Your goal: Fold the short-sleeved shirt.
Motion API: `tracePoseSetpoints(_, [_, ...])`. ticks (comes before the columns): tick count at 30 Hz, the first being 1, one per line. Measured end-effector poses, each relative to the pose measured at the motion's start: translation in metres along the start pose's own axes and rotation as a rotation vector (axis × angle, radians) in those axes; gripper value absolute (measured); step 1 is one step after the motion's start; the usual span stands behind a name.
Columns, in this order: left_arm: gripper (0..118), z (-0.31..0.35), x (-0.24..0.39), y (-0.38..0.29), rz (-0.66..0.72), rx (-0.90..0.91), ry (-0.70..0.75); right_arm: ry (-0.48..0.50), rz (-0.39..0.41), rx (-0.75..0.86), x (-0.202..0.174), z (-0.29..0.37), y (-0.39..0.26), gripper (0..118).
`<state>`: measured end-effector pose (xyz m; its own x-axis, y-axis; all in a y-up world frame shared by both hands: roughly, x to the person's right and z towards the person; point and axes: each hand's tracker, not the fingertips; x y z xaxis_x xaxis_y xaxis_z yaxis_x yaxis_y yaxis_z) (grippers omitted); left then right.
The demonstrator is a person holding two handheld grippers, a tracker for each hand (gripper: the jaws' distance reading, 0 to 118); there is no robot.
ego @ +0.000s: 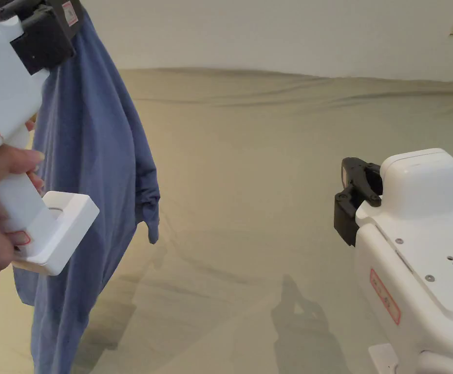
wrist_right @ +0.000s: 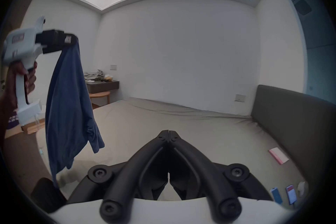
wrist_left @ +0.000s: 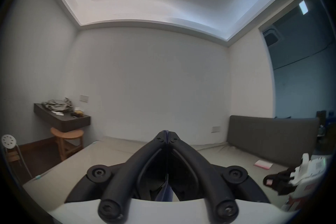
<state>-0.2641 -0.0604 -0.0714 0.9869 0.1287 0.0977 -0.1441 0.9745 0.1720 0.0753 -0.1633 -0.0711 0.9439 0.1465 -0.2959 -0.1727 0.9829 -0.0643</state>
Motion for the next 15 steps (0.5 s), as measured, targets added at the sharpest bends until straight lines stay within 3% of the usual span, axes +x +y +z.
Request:
tracePoseSetpoints(8, [0, -0.066, 0.089, -0.014, -0.010, -0.018, -0.222, -0.131, 0.010, -0.023, 0.052, 0.017, -0.010, 0])
tracePoseSetpoints(15, [0, -0.139, 0.143, -0.092, -0.068, -0.246, -0.261, -0.193, -0.017, -0.070, 0.082, 0.010, -0.030, 0])
